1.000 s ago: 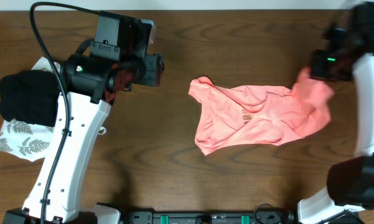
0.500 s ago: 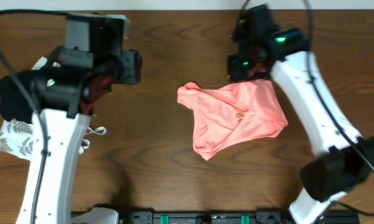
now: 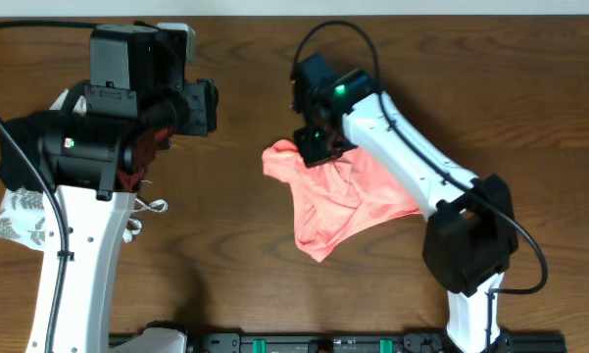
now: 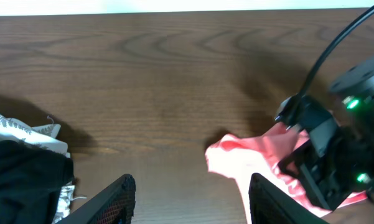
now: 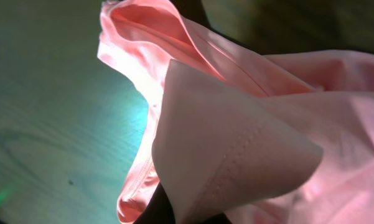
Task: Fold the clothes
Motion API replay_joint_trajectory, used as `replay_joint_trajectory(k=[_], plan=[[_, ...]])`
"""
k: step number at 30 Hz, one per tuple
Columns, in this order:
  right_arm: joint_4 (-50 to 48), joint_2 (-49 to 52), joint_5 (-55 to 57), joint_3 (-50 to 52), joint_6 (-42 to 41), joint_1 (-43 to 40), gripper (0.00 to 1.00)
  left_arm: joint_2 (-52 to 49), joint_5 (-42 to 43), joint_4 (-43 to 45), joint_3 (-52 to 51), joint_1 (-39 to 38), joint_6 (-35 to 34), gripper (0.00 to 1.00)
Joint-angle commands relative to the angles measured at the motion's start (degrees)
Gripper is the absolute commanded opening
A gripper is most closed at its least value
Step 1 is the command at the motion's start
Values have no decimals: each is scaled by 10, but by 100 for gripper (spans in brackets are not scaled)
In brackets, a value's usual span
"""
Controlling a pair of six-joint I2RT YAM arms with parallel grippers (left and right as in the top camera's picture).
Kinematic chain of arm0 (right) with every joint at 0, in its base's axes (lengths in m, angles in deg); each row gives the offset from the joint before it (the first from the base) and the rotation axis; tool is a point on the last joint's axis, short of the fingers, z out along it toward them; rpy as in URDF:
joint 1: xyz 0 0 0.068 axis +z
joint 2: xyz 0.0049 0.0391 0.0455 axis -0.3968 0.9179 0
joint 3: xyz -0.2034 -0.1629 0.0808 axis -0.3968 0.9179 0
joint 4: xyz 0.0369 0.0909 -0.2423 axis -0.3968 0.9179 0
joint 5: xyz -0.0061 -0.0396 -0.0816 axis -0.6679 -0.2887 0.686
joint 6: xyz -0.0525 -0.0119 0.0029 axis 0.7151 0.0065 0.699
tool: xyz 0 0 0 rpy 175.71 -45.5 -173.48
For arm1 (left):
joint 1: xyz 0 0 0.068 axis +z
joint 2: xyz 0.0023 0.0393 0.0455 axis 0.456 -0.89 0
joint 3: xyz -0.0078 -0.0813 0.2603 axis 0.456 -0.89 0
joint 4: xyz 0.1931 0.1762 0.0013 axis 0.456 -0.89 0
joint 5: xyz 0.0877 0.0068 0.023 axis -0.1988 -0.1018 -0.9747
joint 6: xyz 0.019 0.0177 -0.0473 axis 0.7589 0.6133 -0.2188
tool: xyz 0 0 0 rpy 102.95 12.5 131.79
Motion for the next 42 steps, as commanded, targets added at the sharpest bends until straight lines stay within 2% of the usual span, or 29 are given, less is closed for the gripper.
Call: replay_joint_trajectory(k=[1, 3, 5, 11, 16, 23, 25, 31, 37, 42], plan=[[0, -4, -5, -6, 15, 18, 17, 0, -5, -1, 4, 2, -3, 59], [5, -4, 15, -6, 18, 24, 33, 0, -5, -1, 4, 2, -3, 59], [8, -7, 38, -6, 18, 24, 42, 0, -5, -2, 4, 2, -3, 59], [31, -36, 48, -6, 64, -6, 51, -2, -5, -7, 4, 2, -3, 59], [37, -60, 52, -6, 69, -83, 60, -13, 3, -17, 4, 1, -8, 59], [67, -47, -36, -5, 89, -228, 78, -75, 165, -40, -9, -21, -12, 59], [70, -43, -59, 0, 103, -257, 83, -100, 183, -41, -18, -42, -12, 59], [44, -31, -120, 61, 149, -302, 87, -200, 187, -42, -34, -124, 2, 58], [-25, -29, -155, 162, 149, -319, 86, -297, 187, -57, -34, -184, 4, 36], [-68, -29, -165, 221, 148, -331, 84, -336, 184, -74, -34, -204, 26, 30]])
